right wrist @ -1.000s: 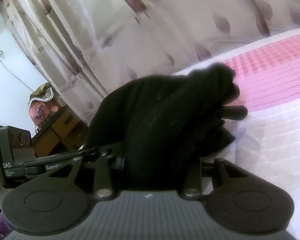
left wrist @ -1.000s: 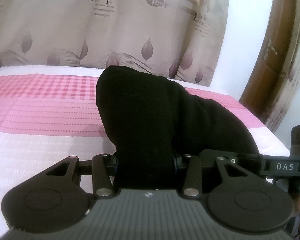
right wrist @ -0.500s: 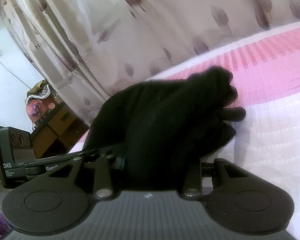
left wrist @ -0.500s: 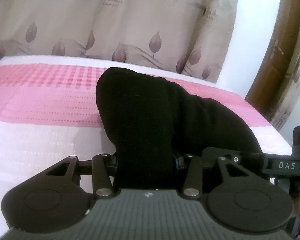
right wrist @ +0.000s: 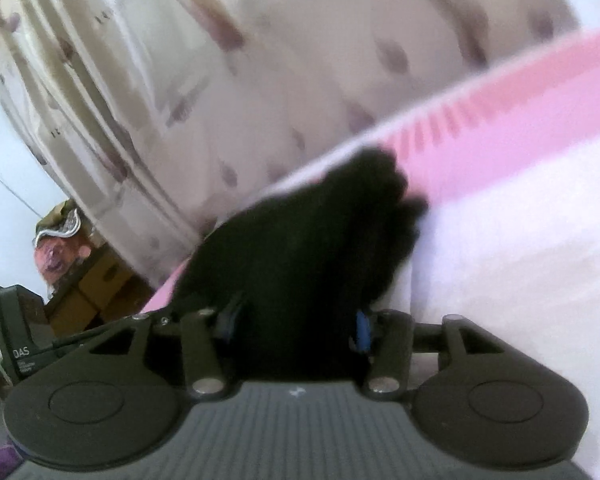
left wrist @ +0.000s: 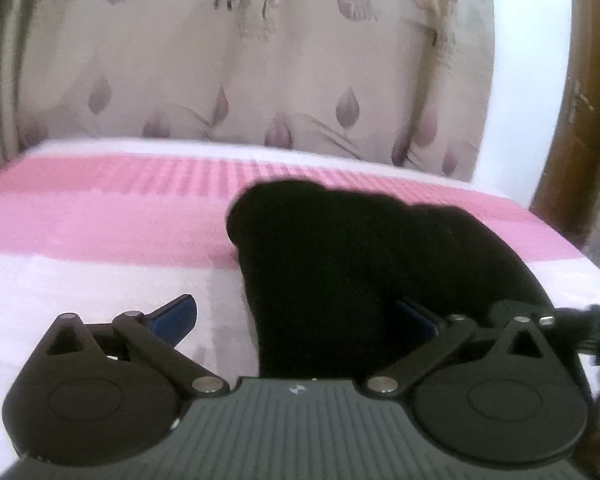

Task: Fold small clothes

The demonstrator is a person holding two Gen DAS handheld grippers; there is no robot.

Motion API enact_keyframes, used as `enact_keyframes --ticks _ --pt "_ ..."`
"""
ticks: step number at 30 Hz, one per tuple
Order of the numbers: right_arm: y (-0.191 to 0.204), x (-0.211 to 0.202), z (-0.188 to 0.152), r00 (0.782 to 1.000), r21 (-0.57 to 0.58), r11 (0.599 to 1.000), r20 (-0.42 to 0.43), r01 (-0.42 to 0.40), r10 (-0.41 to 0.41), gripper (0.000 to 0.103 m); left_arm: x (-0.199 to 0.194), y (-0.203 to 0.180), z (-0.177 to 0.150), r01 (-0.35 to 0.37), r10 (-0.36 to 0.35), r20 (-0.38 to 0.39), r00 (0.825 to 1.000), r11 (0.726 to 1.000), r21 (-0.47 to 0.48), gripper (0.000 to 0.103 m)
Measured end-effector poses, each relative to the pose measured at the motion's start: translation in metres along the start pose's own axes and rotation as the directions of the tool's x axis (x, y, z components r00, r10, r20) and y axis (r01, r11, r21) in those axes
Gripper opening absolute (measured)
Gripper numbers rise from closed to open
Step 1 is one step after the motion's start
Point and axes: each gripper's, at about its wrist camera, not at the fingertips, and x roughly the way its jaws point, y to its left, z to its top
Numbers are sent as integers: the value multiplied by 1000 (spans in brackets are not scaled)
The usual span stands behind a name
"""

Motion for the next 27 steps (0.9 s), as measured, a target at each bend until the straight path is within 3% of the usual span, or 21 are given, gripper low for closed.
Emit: enact_keyframes --ticks 4,6,9,12,17,22,27 --pt "29 -34 -3 989 -111 988 115 104 -91 86 -18 -11 8 -87 82 87 993 995 48 103" --pt "41 -49 -9 979 -155 976 162 151 -126 92 -28 -18 11 -129 120 121 985 989 73 103" --pt "54 -64 -18 970 -198 963 196 181 -142 92 -42 -30 16 -161 140 181 973 981 108 103" --pt "62 -73 -24 969 -217 959 204 181 -137 93 -62 -38 15 -143 112 241 964 983 115 103" --pt "65 -81 -28 970 -217 960 205 178 -133 93 -102 -50 18 -158 145 388 910 987 3 103" --pt "67 -87 -30 970 -206 964 206 169 -127 93 -115 -54 27 -82 84 374 924 996 -21 103" --pt "73 -89 -35 972 -238 956 200 173 -125 93 -114 -64 28 -70 47 337 940 996 57 103"
